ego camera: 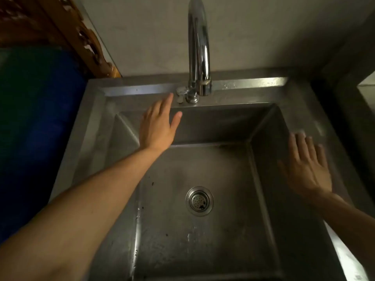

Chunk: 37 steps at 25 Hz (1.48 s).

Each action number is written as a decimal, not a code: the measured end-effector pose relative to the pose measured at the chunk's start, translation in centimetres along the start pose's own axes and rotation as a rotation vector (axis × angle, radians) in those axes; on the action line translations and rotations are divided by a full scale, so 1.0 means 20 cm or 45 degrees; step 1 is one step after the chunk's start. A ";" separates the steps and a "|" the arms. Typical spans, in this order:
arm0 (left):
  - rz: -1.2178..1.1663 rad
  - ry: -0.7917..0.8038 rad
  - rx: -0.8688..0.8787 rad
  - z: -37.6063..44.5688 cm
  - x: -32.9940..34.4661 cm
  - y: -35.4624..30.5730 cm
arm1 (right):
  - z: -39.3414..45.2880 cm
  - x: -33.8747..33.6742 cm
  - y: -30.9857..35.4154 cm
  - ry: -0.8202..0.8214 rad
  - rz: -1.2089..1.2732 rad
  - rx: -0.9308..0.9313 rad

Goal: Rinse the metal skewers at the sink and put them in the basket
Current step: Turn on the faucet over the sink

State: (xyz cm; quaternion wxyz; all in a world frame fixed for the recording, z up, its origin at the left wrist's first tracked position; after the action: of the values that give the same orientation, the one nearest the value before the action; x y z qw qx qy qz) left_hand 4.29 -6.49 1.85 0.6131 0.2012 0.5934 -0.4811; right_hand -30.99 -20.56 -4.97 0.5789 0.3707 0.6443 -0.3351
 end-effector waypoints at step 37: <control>0.202 -0.042 0.183 0.25 -0.05 -0.16 | -0.01 -0.04 -0.02 -0.083 -0.029 -0.158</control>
State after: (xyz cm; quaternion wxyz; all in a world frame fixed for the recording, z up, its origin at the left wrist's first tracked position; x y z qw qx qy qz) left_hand 4.45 -11.80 4.89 0.6430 0.2831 0.5292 -0.4757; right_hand -31.28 -20.69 -4.24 0.6176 0.3157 0.6488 -0.3131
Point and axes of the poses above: each hand's wrist, its own z-axis towards the middle knuckle, its own x-axis out of the palm, y = z × x, the point moved 8 cm from there along z, towards the middle knuckle, and after that the axes turned 1 degree about y, right-handed, at the moved point
